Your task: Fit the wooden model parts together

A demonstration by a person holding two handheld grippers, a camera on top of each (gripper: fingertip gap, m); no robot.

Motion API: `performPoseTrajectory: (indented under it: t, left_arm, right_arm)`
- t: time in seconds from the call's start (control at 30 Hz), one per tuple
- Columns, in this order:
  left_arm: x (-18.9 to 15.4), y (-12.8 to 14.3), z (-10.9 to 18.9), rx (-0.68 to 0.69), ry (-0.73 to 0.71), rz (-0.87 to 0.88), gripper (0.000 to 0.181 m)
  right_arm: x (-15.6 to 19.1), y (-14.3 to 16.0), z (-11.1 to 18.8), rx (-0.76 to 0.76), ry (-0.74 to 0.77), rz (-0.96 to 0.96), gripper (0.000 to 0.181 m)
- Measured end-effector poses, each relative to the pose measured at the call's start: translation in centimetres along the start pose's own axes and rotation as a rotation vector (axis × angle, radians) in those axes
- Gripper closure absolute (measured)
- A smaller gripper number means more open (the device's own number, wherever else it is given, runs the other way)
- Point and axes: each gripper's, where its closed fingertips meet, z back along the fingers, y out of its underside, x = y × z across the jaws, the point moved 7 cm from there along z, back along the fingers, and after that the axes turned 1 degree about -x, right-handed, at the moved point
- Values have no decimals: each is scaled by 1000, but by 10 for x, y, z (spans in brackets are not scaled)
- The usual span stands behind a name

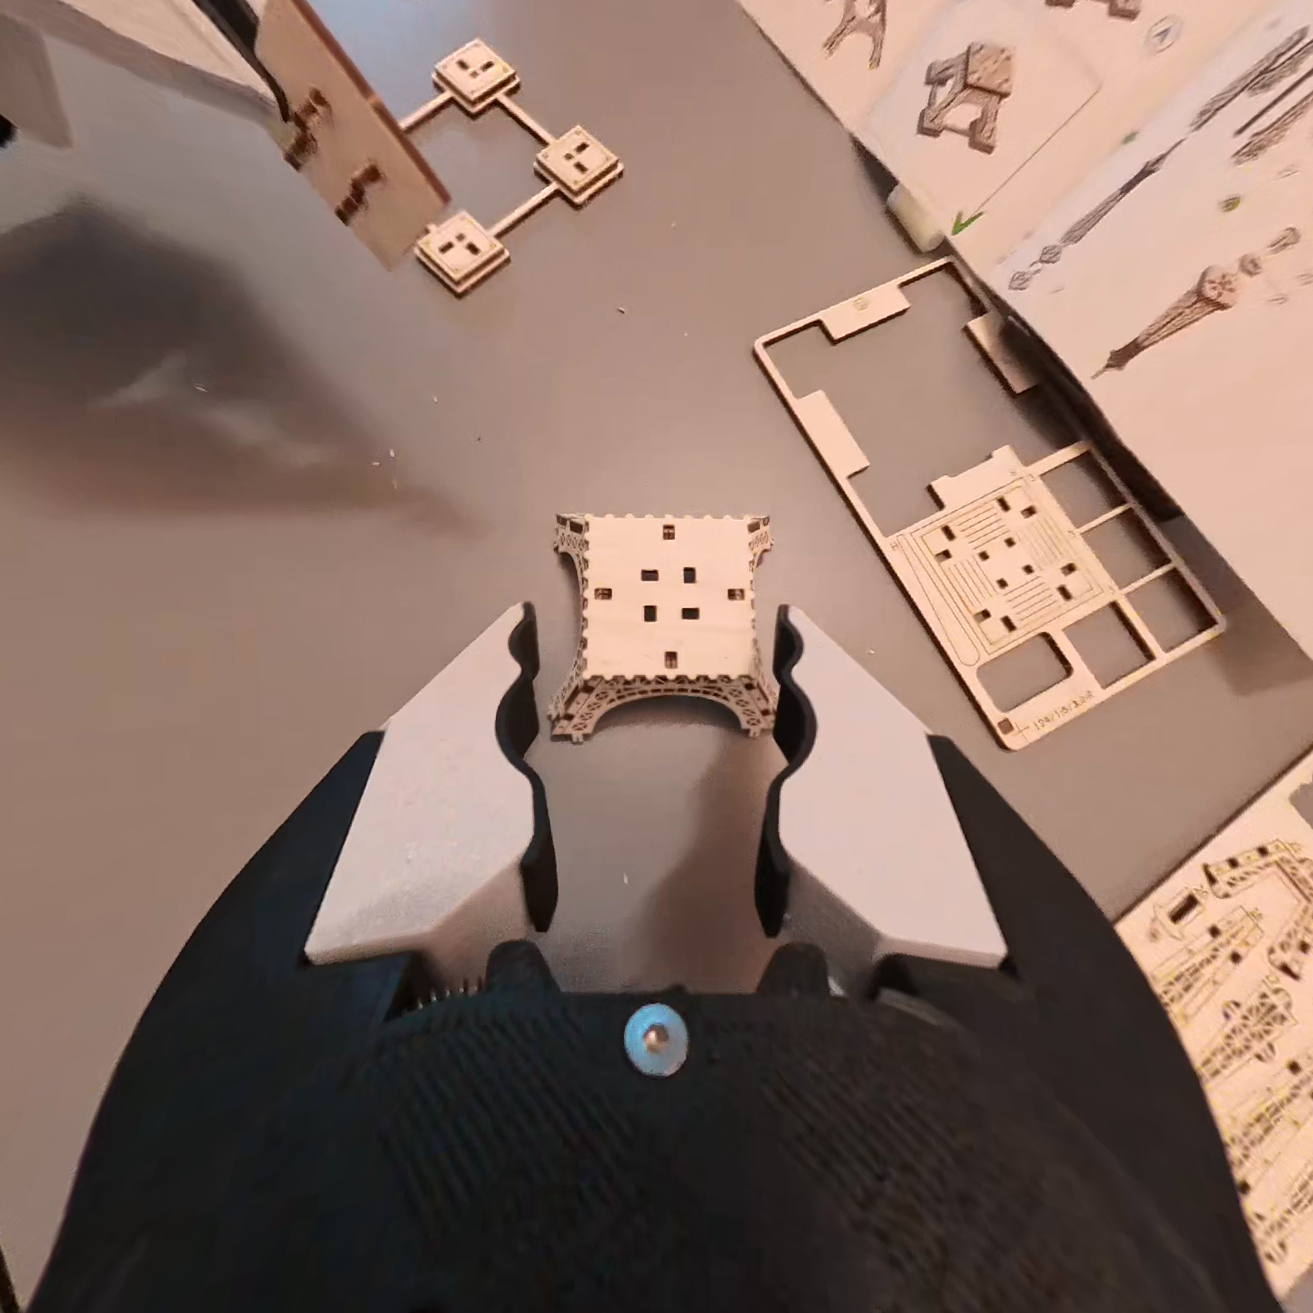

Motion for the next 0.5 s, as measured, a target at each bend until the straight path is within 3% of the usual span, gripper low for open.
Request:
performPoseTrajectory:
  t: [0.4, 0.5]
  left_arm:
    - [9, 3, 16, 13, -87, -106, 181]
    - [9, 0, 18, 1, -100, -127, 181]
  right_arm:
    - [-4, -14, -16, 161, -28, 71, 131]
    - [-5, -23, -14, 88, -2, 44, 131]
